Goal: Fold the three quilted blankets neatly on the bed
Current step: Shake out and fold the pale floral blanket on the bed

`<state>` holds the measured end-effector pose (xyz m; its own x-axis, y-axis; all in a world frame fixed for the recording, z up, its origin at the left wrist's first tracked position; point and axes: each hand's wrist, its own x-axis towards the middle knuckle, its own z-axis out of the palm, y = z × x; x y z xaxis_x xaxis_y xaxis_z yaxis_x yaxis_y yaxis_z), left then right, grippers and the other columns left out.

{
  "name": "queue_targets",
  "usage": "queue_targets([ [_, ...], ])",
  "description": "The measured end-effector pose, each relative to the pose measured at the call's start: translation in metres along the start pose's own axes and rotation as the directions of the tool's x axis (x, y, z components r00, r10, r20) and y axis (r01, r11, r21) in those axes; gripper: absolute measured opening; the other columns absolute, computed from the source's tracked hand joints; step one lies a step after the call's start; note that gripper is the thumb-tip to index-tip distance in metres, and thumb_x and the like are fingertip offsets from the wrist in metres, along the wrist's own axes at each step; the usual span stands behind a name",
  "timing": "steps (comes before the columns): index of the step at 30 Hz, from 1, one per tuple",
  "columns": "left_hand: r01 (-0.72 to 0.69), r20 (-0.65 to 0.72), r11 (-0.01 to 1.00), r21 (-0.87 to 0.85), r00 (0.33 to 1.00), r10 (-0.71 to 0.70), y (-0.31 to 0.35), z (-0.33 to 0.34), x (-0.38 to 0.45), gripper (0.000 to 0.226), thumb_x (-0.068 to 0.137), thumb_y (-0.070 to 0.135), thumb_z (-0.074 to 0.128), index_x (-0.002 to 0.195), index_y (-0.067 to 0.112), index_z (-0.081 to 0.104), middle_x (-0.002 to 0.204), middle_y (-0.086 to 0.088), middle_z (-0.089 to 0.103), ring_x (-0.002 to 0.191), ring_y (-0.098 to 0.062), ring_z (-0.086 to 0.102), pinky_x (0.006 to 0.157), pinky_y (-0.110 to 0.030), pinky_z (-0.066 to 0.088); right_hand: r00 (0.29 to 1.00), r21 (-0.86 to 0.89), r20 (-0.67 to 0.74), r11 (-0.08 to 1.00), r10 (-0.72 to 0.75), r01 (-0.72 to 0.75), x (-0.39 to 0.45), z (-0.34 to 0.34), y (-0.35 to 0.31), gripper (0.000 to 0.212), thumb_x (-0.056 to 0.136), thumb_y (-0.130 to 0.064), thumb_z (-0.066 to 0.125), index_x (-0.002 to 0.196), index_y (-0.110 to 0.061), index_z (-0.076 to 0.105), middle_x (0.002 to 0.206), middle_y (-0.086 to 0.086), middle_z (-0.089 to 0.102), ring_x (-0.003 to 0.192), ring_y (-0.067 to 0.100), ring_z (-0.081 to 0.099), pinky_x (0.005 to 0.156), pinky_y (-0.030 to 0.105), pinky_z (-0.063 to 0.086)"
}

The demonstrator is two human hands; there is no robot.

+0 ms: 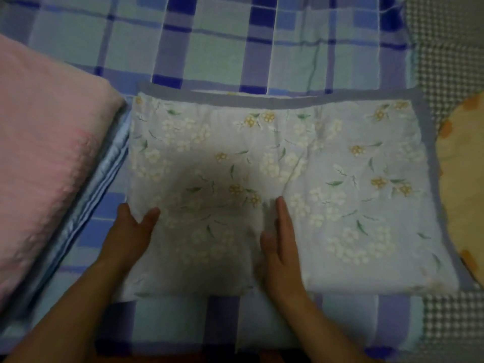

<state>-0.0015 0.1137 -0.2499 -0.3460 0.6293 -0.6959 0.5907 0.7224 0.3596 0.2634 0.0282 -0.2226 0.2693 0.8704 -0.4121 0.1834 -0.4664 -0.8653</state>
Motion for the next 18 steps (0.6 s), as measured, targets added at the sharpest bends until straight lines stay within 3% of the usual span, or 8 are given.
queue_targets([
  [2, -0.031, -0.044, 0.999, 0.011, 0.999, 0.031, 0.001, 0.002, -0.003, 0.056, 0.096, 0.05, 0.055, 0.134, 0.011, 0.04, 0.125, -0.019, 0.058, 0.113, -0.042, 0.057, 0.081, -0.041, 0.041, 0.998, -0.022, -0.031, 0.998, -0.055, 0.054, -0.027, -0.001, 0.015, 0.06, 0.099, -0.041, 0.044, 0.154, -0.038, 0.022, 0.159, -0.016, 0.025, 0.145, -0.002, 0.024, 0.118, 0.019, 0.021],
  [5, -0.072, -0.067, 0.997, 0.034, 0.995, 0.074, -0.001, 0.003, 0.0, 0.045, 0.1, 0.04, 0.052, 0.127, 0.005, 0.044, 0.124, -0.026, 0.059, 0.111, -0.043, 0.057, 0.079, -0.04, 0.038, 0.999, -0.145, 0.035, 0.989, 0.041, -0.036, -0.033, 0.001, 0.039, 0.06, 0.095, -0.063, 0.042, 0.148, -0.059, 0.014, 0.161, -0.019, 0.02, 0.147, 0.006, 0.023, 0.12, 0.045, 0.027],
  [7, -0.092, -0.059, 0.995, 0.031, 0.994, 0.094, 0.0, 0.005, 0.002, 0.044, 0.101, 0.037, 0.05, 0.128, 0.003, 0.045, 0.124, -0.026, 0.058, 0.111, -0.042, 0.057, 0.079, -0.038, 0.037, 0.999, -0.106, 0.037, 0.994, 0.02, -0.016, -0.011, 0.003, 0.033, 0.064, 0.092, -0.069, 0.042, 0.148, -0.057, 0.013, 0.162, -0.018, 0.017, 0.148, 0.005, 0.021, 0.122, 0.044, 0.024],
  [10, -0.101, -0.077, 0.995, 0.007, 0.992, 0.101, -0.003, 0.007, 0.009, 0.046, 0.101, 0.036, 0.052, 0.132, 0.004, 0.045, 0.127, -0.024, 0.058, 0.113, -0.042, 0.056, 0.08, -0.038, 0.037, 0.993, -0.047, -0.002, 0.992, -0.118, 0.118, 0.064, 0.007, -0.004, 0.068, 0.094, -0.063, 0.037, 0.154, -0.039, 0.014, 0.163, -0.015, 0.014, 0.148, -0.001, 0.015, 0.123, 0.028, 0.016],
  [13, -0.145, -0.096, 0.989, -0.008, 0.985, 0.144, -0.008, 0.01, 0.012, 0.046, 0.1, 0.037, 0.052, 0.134, 0.006, 0.046, 0.128, -0.024, 0.058, 0.114, -0.041, 0.057, 0.082, -0.04, 0.038, 0.996, -0.037, -0.042, 0.996, -0.081, 0.079, 0.158, 0.019, -0.02, 0.071, 0.091, -0.065, 0.034, 0.154, -0.04, 0.013, 0.163, -0.011, 0.015, 0.149, 0.011, 0.02, 0.121, 0.045, 0.024],
  [15, -0.144, -0.102, 0.989, -0.035, 0.985, 0.14, -0.01, 0.011, 0.015, 0.047, 0.101, 0.038, 0.051, 0.136, 0.007, 0.045, 0.131, -0.022, 0.057, 0.116, -0.04, 0.056, 0.085, -0.041, 0.039, 0.998, 0.024, -0.057, 0.999, -0.023, 0.024, 0.209, 0.029, -0.026, 0.071, 0.088, -0.072, 0.038, 0.151, -0.046, 0.02, 0.162, -0.005, 0.023, 0.142, 0.017, 0.032, 0.115, 0.046, 0.03],
  [18, -0.14, -0.112, 0.988, -0.06, 0.985, 0.133, -0.012, 0.014, 0.015, 0.046, 0.101, 0.039, 0.05, 0.136, 0.009, 0.046, 0.131, -0.02, 0.058, 0.117, -0.038, 0.056, 0.084, -0.038, 0.037, 0.995, 0.139, -0.074, 0.988, -0.062, 0.072, 0.255, 0.039, -0.042, 0.054, 0.101, -0.049, 0.04, 0.152, -0.04, 0.027, 0.16, -0.001, 0.029, 0.141, 0.02, 0.034, 0.115, 0.044, 0.033],
])
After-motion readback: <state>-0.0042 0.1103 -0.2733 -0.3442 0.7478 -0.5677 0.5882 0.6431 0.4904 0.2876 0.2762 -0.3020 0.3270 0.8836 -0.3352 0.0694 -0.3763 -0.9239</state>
